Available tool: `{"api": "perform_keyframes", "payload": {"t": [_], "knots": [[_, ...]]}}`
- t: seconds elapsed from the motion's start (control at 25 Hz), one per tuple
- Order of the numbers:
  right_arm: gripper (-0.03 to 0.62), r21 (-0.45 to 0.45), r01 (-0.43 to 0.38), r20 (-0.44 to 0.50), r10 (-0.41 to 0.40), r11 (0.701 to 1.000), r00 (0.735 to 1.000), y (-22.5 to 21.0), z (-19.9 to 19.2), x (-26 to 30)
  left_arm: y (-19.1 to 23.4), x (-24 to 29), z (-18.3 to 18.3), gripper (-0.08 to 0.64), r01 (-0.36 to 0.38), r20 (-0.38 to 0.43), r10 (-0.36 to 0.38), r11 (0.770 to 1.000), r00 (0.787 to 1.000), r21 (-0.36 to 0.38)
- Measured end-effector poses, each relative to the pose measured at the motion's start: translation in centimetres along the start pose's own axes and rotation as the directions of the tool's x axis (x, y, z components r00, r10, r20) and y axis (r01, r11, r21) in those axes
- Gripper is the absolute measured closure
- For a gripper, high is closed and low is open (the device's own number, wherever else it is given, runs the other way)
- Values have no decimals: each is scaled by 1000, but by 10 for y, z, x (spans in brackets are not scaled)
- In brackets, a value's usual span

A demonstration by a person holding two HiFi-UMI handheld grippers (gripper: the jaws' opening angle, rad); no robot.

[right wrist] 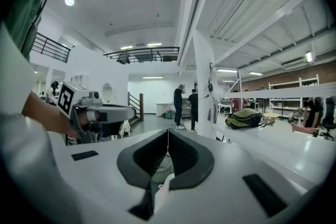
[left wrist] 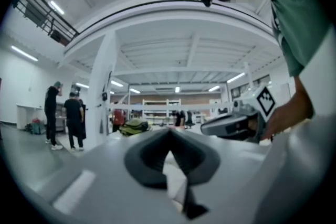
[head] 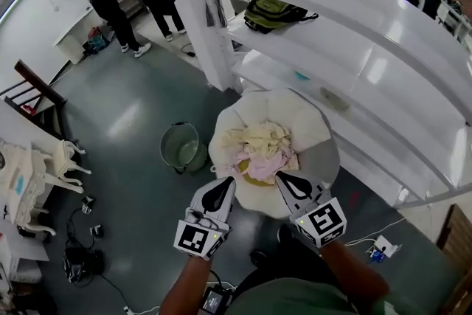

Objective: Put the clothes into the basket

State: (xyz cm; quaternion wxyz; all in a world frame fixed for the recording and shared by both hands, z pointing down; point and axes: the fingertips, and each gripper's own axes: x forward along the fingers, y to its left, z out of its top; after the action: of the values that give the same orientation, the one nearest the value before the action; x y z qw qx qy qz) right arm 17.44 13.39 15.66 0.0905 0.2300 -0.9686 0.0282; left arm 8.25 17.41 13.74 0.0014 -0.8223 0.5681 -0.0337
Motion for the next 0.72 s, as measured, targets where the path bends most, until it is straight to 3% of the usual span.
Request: {"api": "perform_keyframes", "payload": {"t": [0.48, 0.72], "knots": [[586, 75, 96, -56, -92, 993, 994, -85, -46, 94, 82, 118, -66, 557, 79, -96, -80, 997, 992, -20], [585, 107, 127, -120, -114, 986, 986, -131, -94, 151, 118, 177, -137, 557, 110, -167, -119, 992, 979, -65]]}}
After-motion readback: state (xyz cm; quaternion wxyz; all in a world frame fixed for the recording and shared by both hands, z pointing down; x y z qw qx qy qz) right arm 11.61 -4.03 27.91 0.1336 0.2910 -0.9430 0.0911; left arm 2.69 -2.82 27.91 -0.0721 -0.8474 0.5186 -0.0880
